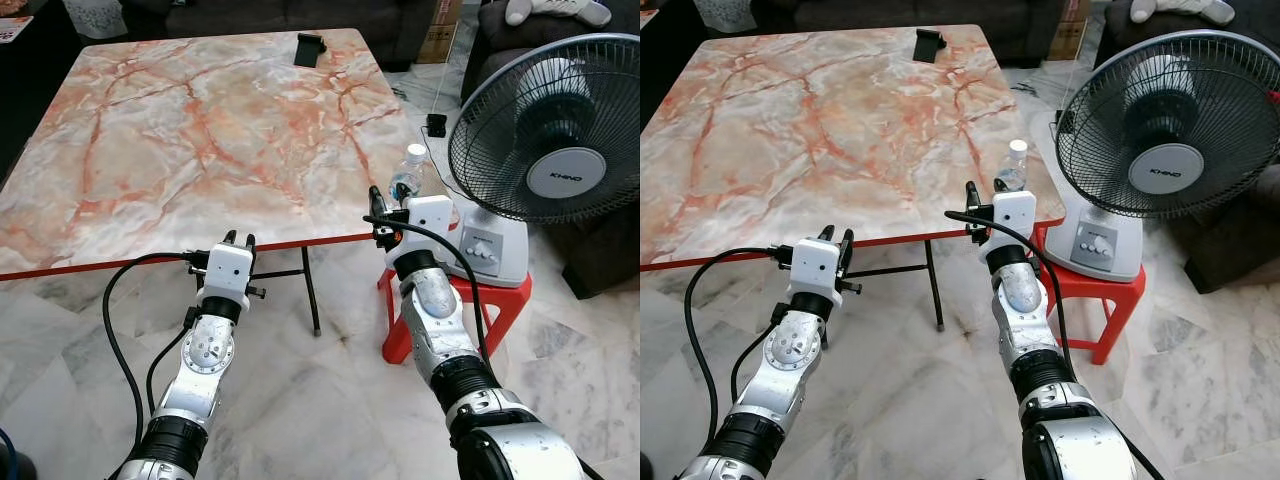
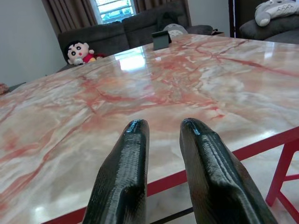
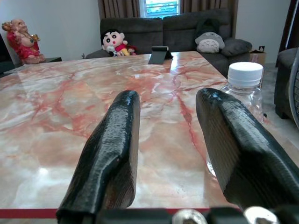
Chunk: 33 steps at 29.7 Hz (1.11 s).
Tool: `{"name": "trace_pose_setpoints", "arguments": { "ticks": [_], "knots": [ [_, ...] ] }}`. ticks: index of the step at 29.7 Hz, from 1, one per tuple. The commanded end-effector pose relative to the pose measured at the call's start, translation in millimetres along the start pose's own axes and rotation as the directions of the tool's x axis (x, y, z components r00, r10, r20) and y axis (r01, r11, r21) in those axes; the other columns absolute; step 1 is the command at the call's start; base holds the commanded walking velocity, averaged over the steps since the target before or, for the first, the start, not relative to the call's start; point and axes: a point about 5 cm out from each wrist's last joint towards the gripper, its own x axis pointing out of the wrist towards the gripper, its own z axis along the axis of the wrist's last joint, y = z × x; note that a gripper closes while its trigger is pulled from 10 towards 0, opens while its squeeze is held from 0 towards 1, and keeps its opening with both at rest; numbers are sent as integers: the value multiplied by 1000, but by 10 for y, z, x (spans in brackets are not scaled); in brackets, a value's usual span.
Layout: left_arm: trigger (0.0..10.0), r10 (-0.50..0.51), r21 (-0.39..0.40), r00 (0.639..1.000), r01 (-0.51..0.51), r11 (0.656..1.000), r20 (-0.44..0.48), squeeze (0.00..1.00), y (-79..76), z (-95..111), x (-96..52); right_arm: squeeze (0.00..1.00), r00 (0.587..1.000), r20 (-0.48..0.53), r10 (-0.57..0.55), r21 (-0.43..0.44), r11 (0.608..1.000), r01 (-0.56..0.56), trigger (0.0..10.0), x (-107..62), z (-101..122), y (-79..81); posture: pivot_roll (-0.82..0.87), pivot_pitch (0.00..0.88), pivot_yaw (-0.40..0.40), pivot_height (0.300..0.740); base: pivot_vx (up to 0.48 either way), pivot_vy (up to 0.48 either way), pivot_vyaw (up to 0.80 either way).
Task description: Picking trash to rubbish bin
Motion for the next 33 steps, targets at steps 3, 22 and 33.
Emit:
{"name": "trace_pose_setpoints", "arguments": {
  "ticks": [3, 22, 33],
  "knots": [
    [10000, 11, -4, 1000, -11, 1000, 7, 0, 4, 30, 2, 0, 1000, -13, 5, 36, 999, -5, 10000, 20, 1, 35, 104, 116, -14, 740, 480, 0, -267],
    [10000, 42, -8, 999, -41, 999, 27, 0, 50, 84, 18, 0, 998, 31, 57, 1, 998, -57, 10000, 29, 60, 122, 111, 129, -24, 740, 480, 0, -253],
    [10000, 59, -29, 993, -56, 998, 103, 0, 69, 202, 0, 0, 994, 72, 83, 46, 995, -86, 10000, 14, 101, 156, 112, 135, -25, 740, 118, 0, 309]
  ]
}}
